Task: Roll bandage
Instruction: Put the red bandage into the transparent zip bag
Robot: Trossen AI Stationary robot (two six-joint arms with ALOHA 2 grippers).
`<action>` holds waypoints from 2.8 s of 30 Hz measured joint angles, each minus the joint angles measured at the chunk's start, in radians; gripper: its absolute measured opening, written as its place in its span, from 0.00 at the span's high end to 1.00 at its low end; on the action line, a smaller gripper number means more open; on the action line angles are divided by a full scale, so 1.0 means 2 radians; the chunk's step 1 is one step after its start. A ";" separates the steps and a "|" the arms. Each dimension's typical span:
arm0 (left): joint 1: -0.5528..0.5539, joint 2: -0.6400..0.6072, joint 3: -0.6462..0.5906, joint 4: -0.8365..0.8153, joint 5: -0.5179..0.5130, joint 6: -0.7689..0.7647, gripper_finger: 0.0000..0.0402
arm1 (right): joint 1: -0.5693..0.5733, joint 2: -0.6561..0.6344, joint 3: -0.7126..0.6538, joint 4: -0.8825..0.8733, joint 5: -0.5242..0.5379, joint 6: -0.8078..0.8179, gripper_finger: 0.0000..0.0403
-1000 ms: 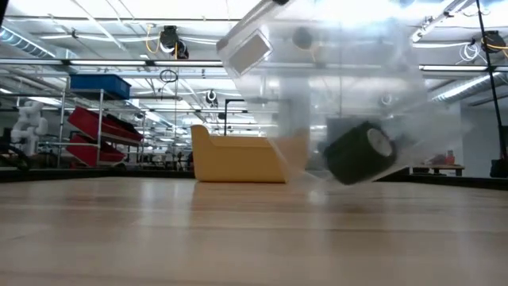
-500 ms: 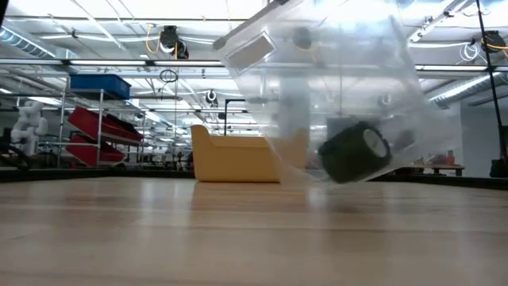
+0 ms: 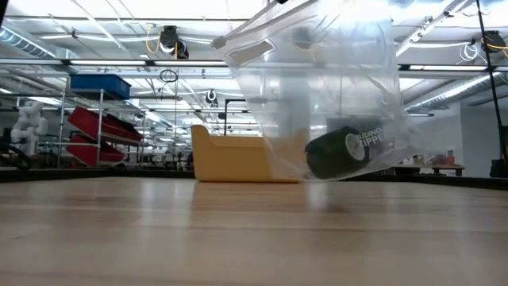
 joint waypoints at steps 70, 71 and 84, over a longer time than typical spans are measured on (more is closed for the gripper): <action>-0.067 -0.025 0.000 0.174 0.032 0.108 1.00 | -0.040 0.000 0.000 0.056 -0.027 0.060 0.93; -0.067 -0.025 0.000 0.173 0.032 0.108 1.00 | -0.040 0.000 0.000 0.058 -0.027 0.060 0.92; -0.068 -0.025 0.000 0.142 0.026 0.105 1.00 | -0.011 0.000 0.007 0.112 -0.040 -0.005 0.66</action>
